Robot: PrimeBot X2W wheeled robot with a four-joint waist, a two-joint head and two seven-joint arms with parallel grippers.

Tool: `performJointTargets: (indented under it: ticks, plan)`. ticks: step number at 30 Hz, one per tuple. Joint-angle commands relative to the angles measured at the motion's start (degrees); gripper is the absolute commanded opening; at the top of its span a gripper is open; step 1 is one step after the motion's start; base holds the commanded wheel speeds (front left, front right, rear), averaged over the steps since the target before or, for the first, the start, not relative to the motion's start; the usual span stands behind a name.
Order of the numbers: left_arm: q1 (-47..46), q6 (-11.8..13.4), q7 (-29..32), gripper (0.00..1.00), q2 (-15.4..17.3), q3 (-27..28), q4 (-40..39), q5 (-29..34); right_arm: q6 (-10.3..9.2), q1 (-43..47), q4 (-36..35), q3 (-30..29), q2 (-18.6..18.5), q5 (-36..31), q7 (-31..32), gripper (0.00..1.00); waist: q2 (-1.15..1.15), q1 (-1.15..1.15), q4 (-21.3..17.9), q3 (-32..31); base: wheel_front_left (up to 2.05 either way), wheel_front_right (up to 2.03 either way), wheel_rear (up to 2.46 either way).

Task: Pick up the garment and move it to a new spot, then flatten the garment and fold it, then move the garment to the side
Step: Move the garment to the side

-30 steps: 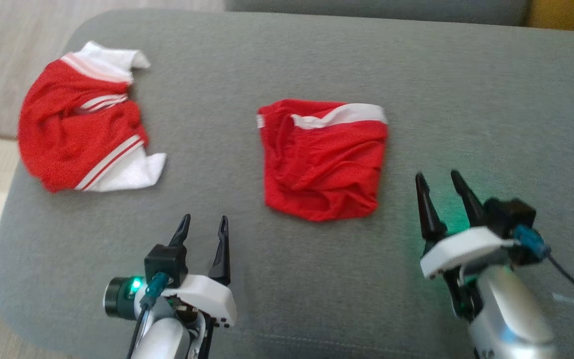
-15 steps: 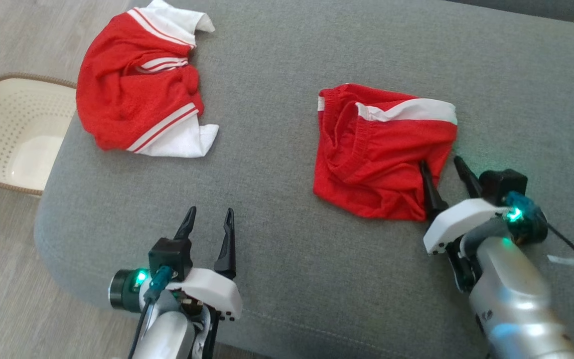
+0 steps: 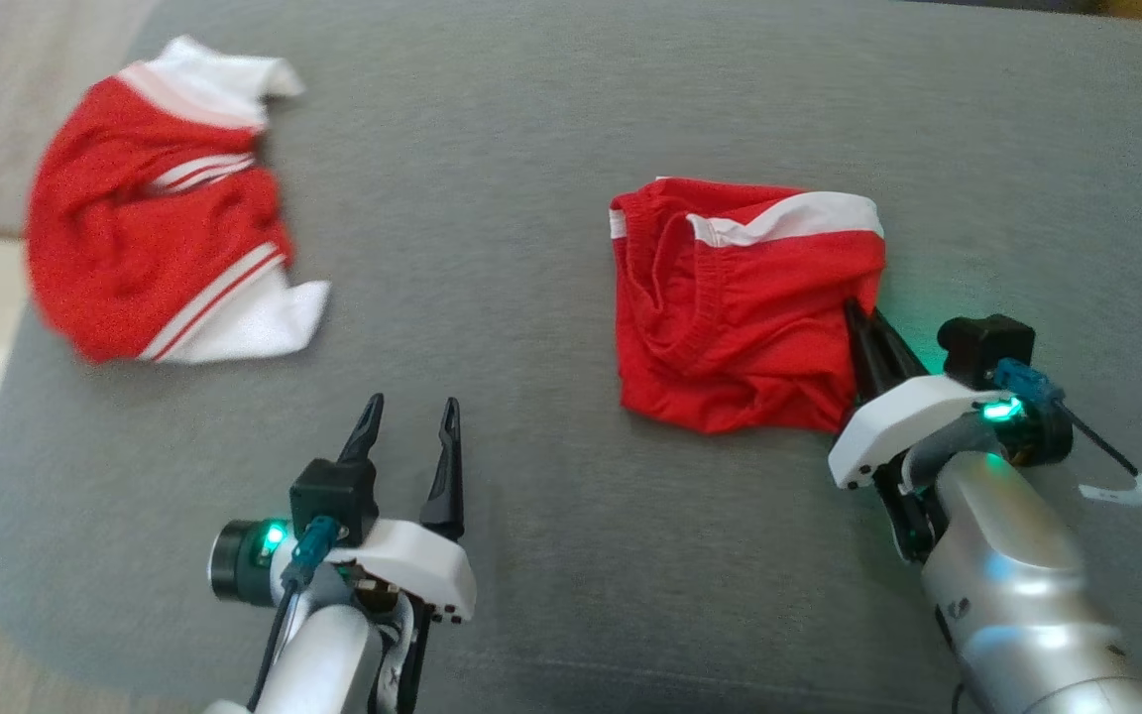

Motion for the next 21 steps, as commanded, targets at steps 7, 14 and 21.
performJointTargets:
  ticks: [7, 14, 21]
  plan:
    - [-3.5, -1.1, -0.3, 1.00, 0.7, 2.8, -1.2, 1.7, 0.00, 1.4, -3.8, -0.9, 0.1, -1.8, -0.2, 0.00, 0.00, 0.00, -15.6, -0.5, 0.00, 0.00, 0.00]
    - [-6.2, -2.4, -0.3, 1.00, 0.7, 3.0, -0.2, 3.5, 0.00, 2.2, -5.9, 0.3, 0.2, 0.6, -0.2, 0.00, 0.00, 0.00, -27.8, 1.7, 0.00, 0.00, 0.00]
    - [-9.1, -3.8, -0.3, 1.00, 0.7, 2.7, 0.9, 4.9, 0.00, 2.4, -8.7, 3.1, 0.2, 4.5, -0.2, 0.00, 0.00, 0.00, -34.7, 4.8, 0.00, 0.00, 0.00]
